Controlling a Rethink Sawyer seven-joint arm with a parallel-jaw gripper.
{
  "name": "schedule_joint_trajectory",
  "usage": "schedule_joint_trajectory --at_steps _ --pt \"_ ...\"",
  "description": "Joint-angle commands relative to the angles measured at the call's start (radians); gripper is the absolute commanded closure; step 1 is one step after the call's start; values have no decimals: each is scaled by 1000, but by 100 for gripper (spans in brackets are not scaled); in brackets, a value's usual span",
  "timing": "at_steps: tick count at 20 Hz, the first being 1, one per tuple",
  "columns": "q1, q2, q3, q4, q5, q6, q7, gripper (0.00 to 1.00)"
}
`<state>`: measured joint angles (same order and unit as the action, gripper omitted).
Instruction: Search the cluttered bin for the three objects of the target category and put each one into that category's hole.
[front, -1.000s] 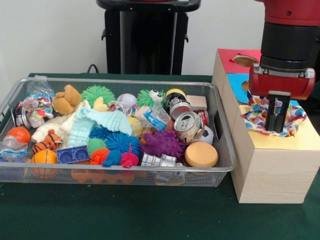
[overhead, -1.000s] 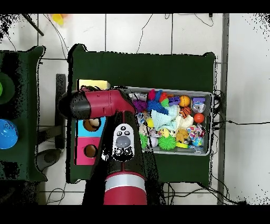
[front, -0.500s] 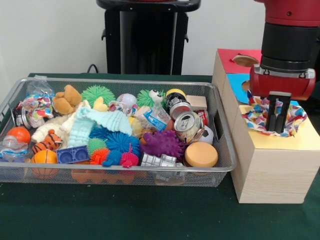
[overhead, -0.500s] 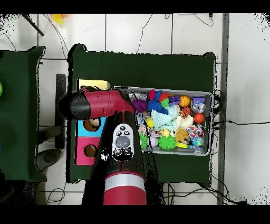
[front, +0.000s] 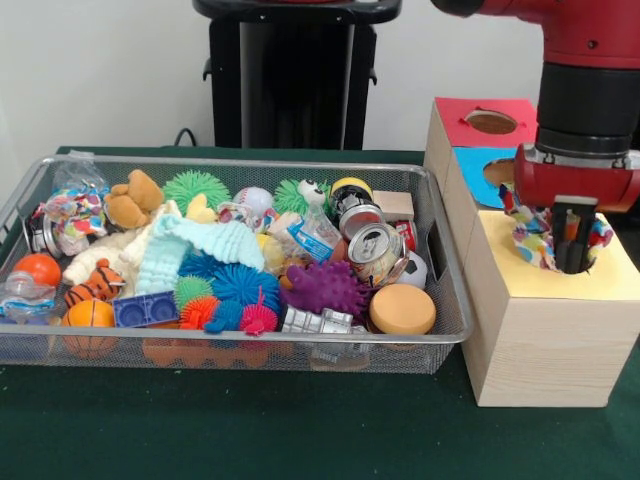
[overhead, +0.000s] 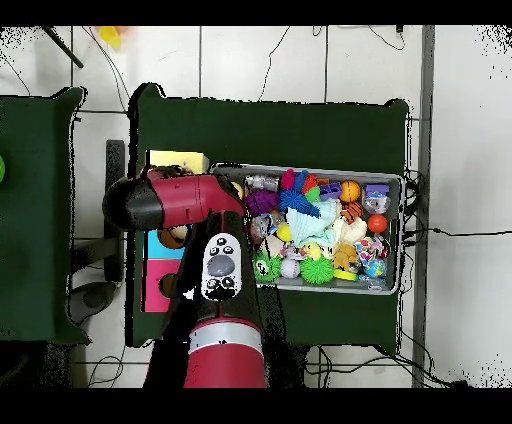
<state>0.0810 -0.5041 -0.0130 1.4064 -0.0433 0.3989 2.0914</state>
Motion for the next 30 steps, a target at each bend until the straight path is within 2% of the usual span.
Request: schedule_joint_trajectory --at_steps 1,14,16,18,24,27,30 --pt "-6 93 69 82 26 -38 144 100" --pt "-16 102 73 56 38 -44 128 100" --pt "-12 63 65 74 44 -24 132 100" --pt "-6 -7 56 111 52 13 135 100" --pt "-28 -158 78 149 83 159 69 100" --pt "-31 -196 79 154 90 203 52 100" --pt "-37 -207 86 165 92 199 51 100"
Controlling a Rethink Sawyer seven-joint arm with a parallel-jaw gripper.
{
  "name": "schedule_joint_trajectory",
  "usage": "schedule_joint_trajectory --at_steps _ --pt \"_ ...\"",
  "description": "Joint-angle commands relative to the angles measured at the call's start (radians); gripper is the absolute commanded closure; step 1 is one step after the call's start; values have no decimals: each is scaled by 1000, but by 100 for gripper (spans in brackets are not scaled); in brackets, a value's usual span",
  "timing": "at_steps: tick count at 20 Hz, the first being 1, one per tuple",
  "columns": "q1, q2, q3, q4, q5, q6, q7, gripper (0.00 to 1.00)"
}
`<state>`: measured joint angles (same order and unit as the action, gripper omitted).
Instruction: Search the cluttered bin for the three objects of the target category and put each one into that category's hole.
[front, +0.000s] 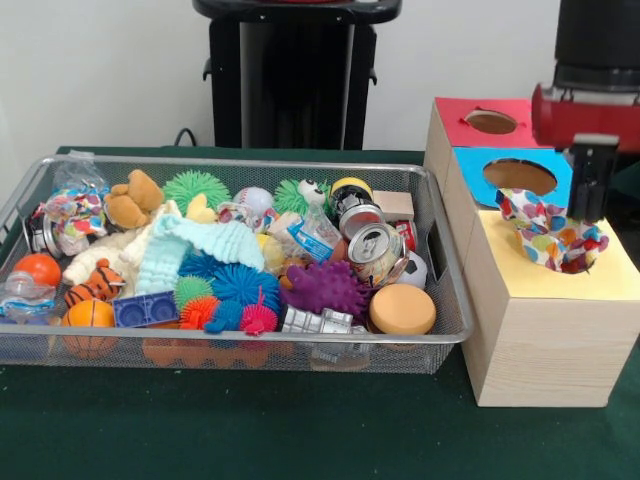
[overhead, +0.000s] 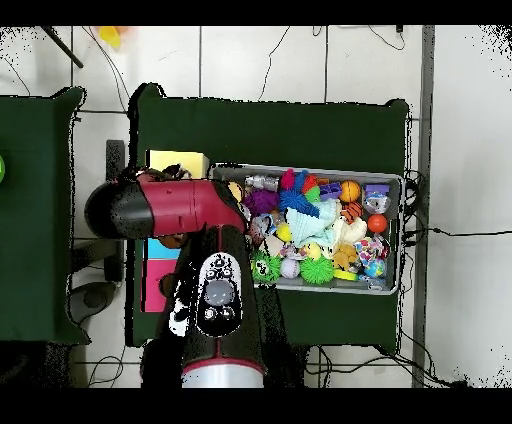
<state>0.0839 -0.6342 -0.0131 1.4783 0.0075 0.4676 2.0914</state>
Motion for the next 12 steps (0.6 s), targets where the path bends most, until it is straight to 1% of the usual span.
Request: schedule_joint_trajectory --at_steps 1,5,6,10,12 --pt "-38 -79 83 96 39 125 54 100" --pt "-43 -83 79 91 35 135 49 100" --pt "-44 -86 79 100 32 134 47 100" --pt "-46 -87 72 161 12 64 52 100" --pt "-61 -78 84 179 10 33 48 100"
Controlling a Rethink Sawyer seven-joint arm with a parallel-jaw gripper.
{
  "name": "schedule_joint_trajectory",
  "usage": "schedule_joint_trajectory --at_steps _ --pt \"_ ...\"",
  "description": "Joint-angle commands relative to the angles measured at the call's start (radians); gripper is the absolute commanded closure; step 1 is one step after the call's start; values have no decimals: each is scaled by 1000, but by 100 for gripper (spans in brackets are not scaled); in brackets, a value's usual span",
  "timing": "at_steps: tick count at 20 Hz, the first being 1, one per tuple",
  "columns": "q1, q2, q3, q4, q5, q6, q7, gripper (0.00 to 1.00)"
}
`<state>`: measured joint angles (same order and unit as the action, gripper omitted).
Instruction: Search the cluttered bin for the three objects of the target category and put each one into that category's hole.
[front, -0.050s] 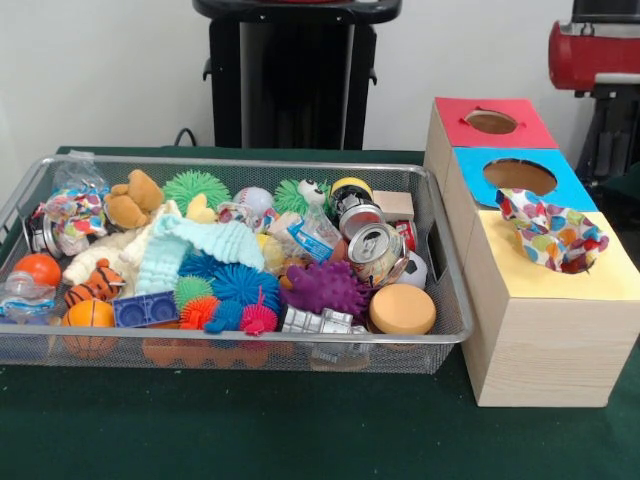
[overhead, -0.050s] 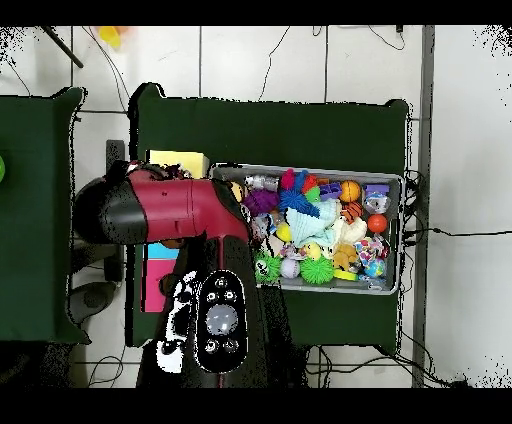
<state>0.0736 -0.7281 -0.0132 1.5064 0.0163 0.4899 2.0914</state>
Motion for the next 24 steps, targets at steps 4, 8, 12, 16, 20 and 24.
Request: schedule_joint_trajectory --at_steps 4,8,12,16,20,24 --pt "-66 40 93 162 -14 -39 43 100" --pt "-78 63 101 158 -25 -71 41 100" --pt "-84 70 104 150 -30 -71 32 100" --pt "-83 66 105 147 -30 -63 30 100" --pt "-79 60 106 149 -27 -50 33 100" --pt "-72 70 106 166 -32 -90 53 100"
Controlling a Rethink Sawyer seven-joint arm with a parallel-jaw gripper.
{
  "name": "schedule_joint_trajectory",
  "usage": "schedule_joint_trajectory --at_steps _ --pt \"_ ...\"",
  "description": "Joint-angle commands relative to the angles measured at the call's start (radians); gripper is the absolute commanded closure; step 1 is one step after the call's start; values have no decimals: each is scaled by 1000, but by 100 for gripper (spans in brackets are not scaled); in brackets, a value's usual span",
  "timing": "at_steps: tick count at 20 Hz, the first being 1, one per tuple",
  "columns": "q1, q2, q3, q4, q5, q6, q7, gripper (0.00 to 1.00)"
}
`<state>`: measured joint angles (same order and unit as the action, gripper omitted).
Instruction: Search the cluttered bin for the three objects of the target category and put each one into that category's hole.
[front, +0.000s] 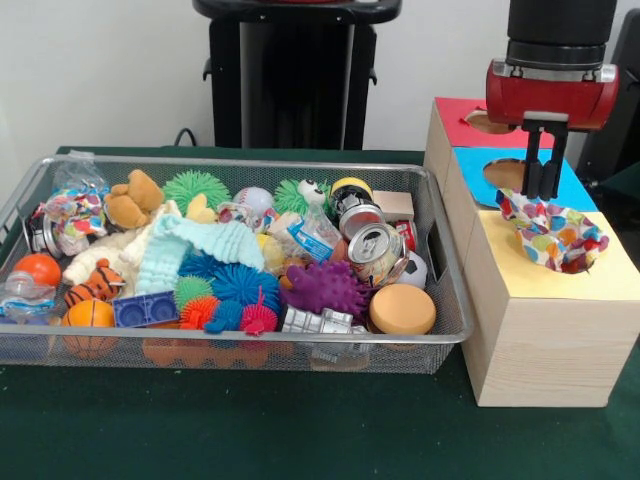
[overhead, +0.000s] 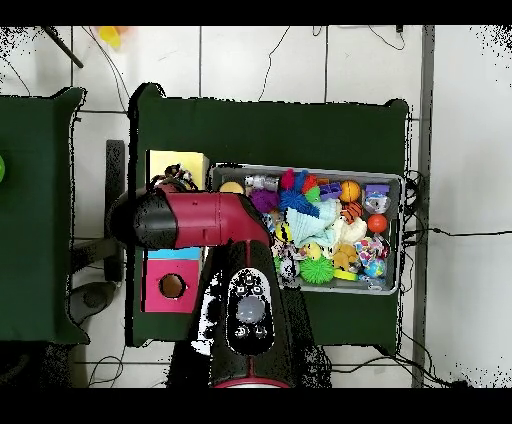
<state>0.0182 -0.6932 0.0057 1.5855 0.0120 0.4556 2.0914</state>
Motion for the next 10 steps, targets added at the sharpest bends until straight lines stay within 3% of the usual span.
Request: schedule_joint_trajectory --at_steps 1,10 --pt "-10 40 82 93 -34 -69 59 100" --pt "-20 48 99 135 -35 -113 53 100"
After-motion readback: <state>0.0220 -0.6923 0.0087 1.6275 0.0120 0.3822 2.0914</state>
